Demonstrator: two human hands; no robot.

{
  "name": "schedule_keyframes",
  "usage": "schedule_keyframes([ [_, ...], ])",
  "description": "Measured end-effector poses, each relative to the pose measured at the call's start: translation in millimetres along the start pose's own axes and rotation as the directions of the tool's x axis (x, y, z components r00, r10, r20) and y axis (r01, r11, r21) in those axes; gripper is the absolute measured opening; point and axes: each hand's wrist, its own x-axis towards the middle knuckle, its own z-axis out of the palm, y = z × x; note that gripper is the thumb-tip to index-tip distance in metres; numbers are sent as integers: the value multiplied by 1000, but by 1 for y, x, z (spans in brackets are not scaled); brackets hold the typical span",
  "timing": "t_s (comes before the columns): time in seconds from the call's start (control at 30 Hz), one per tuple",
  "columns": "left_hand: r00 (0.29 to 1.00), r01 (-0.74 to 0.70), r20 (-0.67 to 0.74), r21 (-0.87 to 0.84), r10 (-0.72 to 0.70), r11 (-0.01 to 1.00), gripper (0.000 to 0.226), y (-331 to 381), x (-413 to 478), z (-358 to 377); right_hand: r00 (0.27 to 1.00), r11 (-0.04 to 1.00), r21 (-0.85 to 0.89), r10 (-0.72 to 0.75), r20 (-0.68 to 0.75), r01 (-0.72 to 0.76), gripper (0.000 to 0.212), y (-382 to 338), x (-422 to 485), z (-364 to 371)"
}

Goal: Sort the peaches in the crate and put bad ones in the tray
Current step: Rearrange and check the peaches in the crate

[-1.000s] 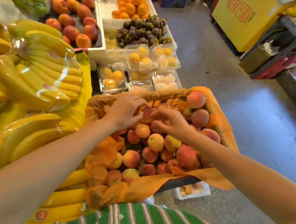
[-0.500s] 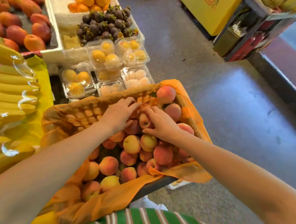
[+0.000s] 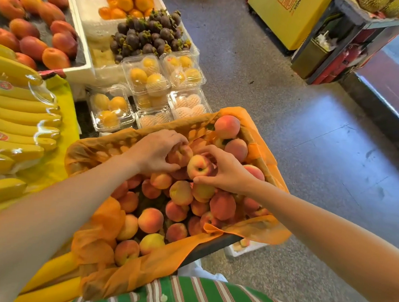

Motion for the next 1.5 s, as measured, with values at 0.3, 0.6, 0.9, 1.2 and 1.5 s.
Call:
schedule_keyframes([
  [0.3, 775, 208, 617, -46, -136, 977, 58, -3, -66, -11, 870, 998, 41, 29, 492, -57, 60, -27, -19, 43],
  [0.6, 607, 21, 776, 204, -175, 979, 67, 10, -75, 33, 745, 972, -216, 75, 662, 94, 66, -27, -7, 103],
  [0.9, 718, 89, 660, 229, -222, 969, 50, 1, -72, 22, 823, 978, -155, -30, 567, 142, 43, -34, -8, 86],
  [1.2, 970, 28, 243, -26, -21, 999, 27, 35, -23, 8, 1000, 999, -41, 15, 17, -14, 21, -30, -41, -37],
  [1.5, 977, -33, -208, 15, 36, 999, 58, 66, 52, 16, 976, 871, -444, 213, -47, -212, 60, 28, -77, -56],
])
